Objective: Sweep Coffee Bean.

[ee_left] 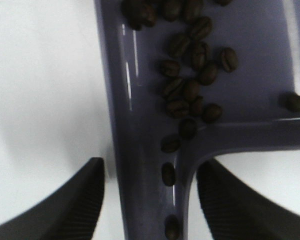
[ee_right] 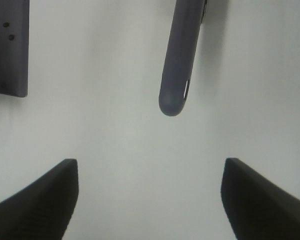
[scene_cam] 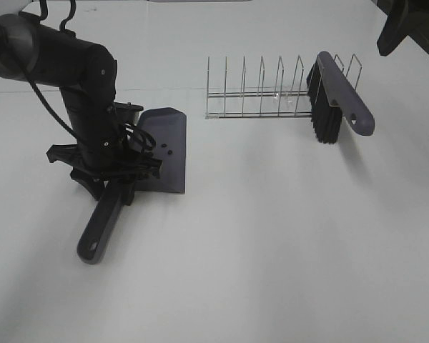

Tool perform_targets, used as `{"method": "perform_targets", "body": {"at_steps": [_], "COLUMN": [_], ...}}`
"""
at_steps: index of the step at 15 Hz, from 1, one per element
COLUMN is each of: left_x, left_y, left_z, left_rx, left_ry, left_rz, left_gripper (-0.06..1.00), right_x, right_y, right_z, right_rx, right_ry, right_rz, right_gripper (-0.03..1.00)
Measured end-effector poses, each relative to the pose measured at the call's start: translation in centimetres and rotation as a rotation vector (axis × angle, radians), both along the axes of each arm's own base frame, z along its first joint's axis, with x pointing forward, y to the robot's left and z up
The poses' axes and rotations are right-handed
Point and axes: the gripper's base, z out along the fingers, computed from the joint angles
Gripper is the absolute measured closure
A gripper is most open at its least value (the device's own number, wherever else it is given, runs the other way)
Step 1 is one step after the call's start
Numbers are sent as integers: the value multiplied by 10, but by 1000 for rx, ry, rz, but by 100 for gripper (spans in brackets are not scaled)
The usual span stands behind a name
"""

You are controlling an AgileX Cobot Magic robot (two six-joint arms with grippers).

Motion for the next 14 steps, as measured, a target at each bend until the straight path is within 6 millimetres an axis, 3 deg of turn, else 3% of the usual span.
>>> {"method": "perform_targets", "body": {"at_steps": [1,2,5,10,12,14], "left_x": [1,1,-4,-16,-10,-4], "left_y": [-1,-1,1,11,46,105], "left_z": [3,6,32,103,134,164], "left_rx": [0,4,7,-93,-123,-126], "left_ry": [6,18,33,-21,-82,-155], "left_rz": [-4,-18,-54,-111,-70,47], "left_gripper": [32,27,24,24,24,24], "right_x": [-10,-19,-40,-58,-65,-78], "right_y": [-1,-1,-3,-4,-5,-6], "right_z": [4,9,24,42,49,59], "right_rx": [1,2,6,12,15,20], "right_ry": [-11,-23,-74,-141,-167,-208], "right_rz": [0,0,0,-3,-4,-10], "right_gripper": [31,31,31,31,31,31]}}
